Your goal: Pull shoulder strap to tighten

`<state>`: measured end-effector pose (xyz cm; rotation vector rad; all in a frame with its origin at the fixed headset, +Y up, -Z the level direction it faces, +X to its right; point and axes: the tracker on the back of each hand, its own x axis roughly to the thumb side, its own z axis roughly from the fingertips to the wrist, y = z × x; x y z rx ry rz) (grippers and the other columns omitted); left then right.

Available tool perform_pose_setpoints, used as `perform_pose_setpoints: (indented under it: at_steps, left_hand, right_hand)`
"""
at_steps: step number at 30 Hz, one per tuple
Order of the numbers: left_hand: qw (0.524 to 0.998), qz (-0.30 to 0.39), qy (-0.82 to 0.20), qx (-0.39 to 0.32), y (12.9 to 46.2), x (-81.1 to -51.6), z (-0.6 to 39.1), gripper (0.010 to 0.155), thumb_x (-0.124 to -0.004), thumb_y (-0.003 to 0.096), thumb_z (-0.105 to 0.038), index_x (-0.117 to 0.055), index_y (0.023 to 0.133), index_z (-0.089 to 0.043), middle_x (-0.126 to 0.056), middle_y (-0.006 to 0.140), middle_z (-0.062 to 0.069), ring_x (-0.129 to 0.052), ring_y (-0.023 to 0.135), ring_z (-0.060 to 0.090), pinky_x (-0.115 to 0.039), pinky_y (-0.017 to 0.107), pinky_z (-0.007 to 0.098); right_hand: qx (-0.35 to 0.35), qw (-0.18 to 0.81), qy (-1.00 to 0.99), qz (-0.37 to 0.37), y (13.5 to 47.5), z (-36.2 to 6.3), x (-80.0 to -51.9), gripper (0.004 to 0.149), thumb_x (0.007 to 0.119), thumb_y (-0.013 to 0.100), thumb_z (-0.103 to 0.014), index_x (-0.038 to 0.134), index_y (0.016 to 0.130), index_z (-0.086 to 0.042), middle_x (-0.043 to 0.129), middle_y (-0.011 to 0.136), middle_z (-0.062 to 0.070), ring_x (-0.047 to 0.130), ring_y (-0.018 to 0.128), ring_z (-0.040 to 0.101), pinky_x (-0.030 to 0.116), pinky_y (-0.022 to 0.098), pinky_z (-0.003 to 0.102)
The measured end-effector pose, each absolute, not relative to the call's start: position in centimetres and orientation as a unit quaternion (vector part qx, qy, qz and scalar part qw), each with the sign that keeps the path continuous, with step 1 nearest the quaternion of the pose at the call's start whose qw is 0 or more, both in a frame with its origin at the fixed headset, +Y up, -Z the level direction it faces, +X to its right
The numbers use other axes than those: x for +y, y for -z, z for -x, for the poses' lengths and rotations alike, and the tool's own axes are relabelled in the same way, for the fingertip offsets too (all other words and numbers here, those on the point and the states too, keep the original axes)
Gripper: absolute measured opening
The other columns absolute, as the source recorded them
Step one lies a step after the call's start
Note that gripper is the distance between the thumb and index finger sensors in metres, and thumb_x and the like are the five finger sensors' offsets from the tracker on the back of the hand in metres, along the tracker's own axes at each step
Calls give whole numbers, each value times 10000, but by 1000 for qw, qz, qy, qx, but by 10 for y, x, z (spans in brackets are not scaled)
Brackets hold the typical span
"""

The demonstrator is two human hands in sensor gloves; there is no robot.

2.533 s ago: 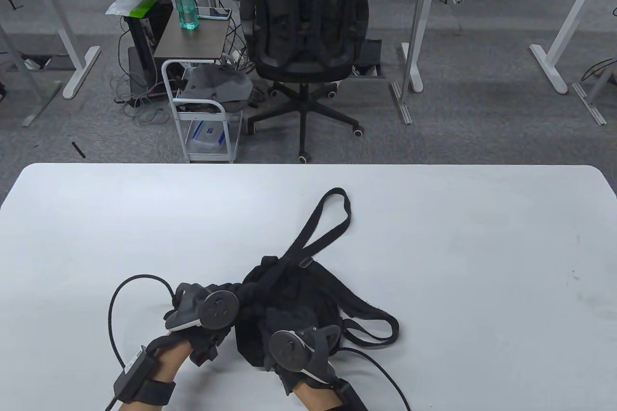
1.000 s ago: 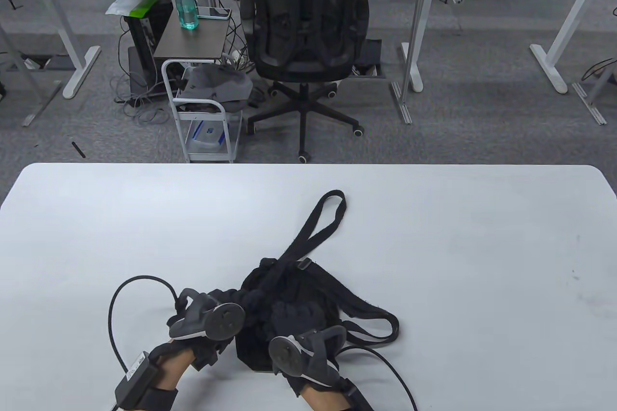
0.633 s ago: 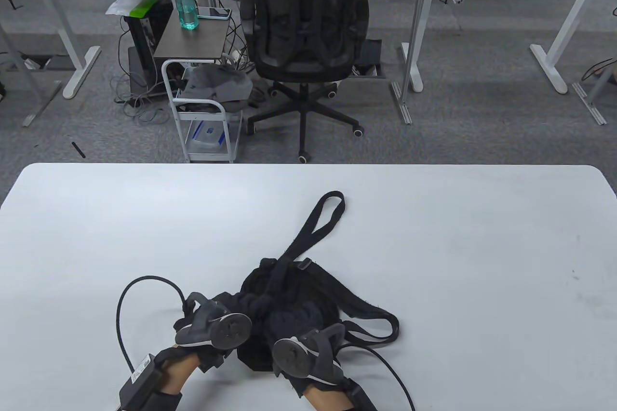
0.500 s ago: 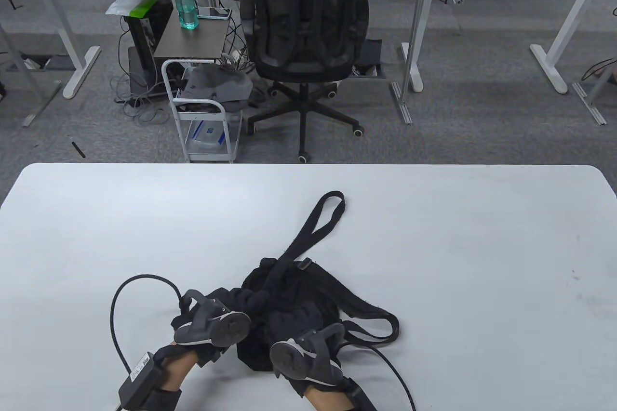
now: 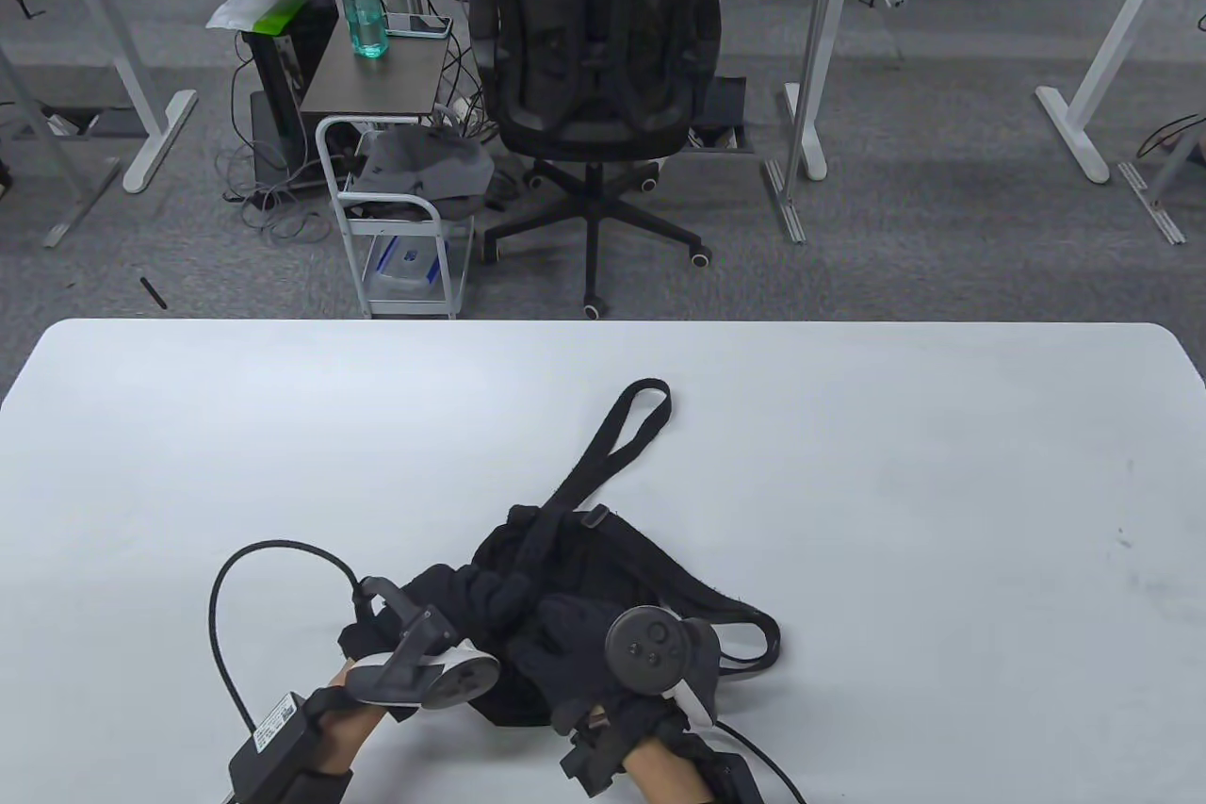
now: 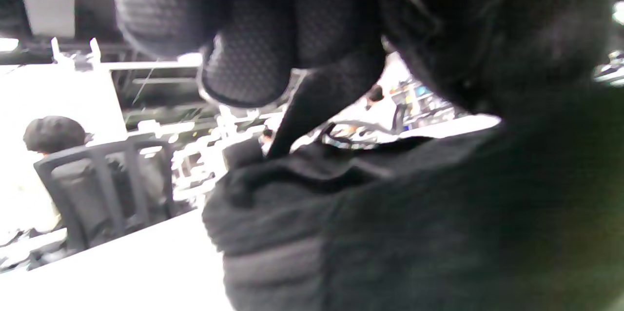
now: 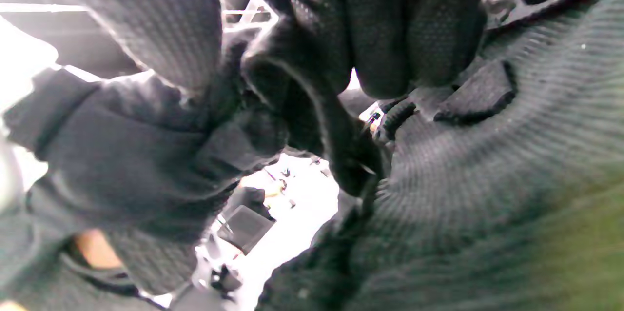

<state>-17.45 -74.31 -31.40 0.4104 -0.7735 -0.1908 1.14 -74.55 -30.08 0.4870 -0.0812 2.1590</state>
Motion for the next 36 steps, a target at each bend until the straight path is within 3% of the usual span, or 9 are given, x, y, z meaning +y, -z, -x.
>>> perform_pose_setpoints:
  at_steps: [8, 22, 26, 29, 36]
  left_hand:
    - [880, -238, 108, -397, 299, -738, 163, 642, -620, 297, -443, -618, 919, -288, -931, 676, -76, -1021, 611, 160, -871, 446, 330]
    - [908, -212, 106, -347, 324, -742, 189, 652, -556, 290, -446, -586, 936, -361, -922, 684, -101, -1006, 637, 153, -861, 457, 337]
    - [900, -228, 125, -351, 317, -741, 184, 646, -583, 302, -435, -602, 935, -305, -933, 671, -86, -1020, 614, 156, -870, 442, 329]
    - [888, -244, 123, -370, 308, -736, 178, 647, -592, 304, -441, -604, 933, -292, -935, 666, -84, -1023, 604, 156, -872, 438, 325]
    - [873, -261, 106, -397, 291, -732, 160, 648, -616, 305, -444, -610, 935, -291, -942, 673, -79, -1027, 609, 158, -873, 450, 329]
  right_hand:
    - [-39, 447, -876, -179, 297, -8, -746, 375, 825, 444, -365, 974, 645, -86, 992, 738, 202, 963, 632, 437, 662, 552, 666]
    - [-10, 458, -873, -167, 301, -12, -748, 363, 831, 436, -326, 1019, 561, -42, 1056, 626, 182, 1022, 524, 410, 739, 513, 607]
    - [-5, 460, -872, -167, 303, -15, -751, 370, 845, 437, -373, 1008, 595, -81, 1049, 641, 186, 1018, 528, 407, 734, 514, 606]
    - [-7, 467, -868, -167, 304, -17, -753, 487, 835, 435, -471, 978, 673, -71, 1019, 688, 209, 997, 560, 422, 722, 519, 613]
    - [-15, 483, -859, -170, 301, -14, -752, 388, 829, 438, -386, 1013, 578, -75, 1077, 565, 182, 1045, 451, 389, 768, 489, 582]
